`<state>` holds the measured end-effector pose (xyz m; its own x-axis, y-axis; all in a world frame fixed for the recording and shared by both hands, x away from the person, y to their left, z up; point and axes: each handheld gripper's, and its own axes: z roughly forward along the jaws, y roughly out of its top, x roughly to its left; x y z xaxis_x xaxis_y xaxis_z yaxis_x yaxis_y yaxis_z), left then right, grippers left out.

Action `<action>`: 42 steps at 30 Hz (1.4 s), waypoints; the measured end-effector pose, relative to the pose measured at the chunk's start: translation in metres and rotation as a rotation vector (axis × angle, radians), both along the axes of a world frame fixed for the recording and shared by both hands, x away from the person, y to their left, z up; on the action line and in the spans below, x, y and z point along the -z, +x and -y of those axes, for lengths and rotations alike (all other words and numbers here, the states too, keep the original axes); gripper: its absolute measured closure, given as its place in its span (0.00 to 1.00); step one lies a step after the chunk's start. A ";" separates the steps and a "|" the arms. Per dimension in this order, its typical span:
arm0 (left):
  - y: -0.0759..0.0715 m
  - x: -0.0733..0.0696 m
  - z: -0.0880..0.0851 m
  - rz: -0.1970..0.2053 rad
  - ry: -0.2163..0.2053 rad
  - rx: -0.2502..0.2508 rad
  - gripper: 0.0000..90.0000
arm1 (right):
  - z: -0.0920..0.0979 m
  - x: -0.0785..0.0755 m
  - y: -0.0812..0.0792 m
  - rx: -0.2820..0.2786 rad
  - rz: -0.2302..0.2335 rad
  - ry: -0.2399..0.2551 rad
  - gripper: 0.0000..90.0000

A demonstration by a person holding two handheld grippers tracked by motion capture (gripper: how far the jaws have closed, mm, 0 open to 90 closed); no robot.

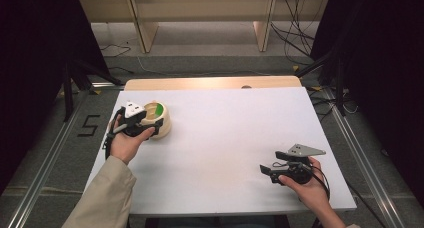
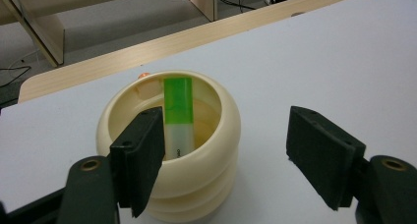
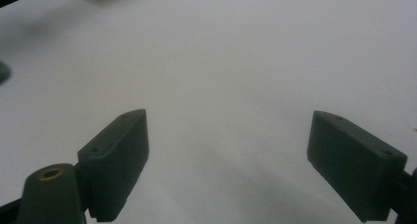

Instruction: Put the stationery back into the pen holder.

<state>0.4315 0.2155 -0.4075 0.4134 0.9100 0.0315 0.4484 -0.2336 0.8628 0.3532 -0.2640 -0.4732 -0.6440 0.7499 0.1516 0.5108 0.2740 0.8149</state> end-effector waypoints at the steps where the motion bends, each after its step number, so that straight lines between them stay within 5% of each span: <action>1: -0.001 0.000 0.000 -0.001 -0.001 0.002 0.34 | 0.000 0.000 0.000 0.000 0.000 0.000 0.19; 19: -0.022 0.009 0.005 -0.015 -0.003 0.051 0.34 | 0.000 0.000 0.000 0.001 -0.001 0.001 0.19; 42: -0.070 0.044 0.004 -0.050 0.017 0.133 0.33 | 0.000 0.000 0.000 -0.001 0.000 -0.001 0.19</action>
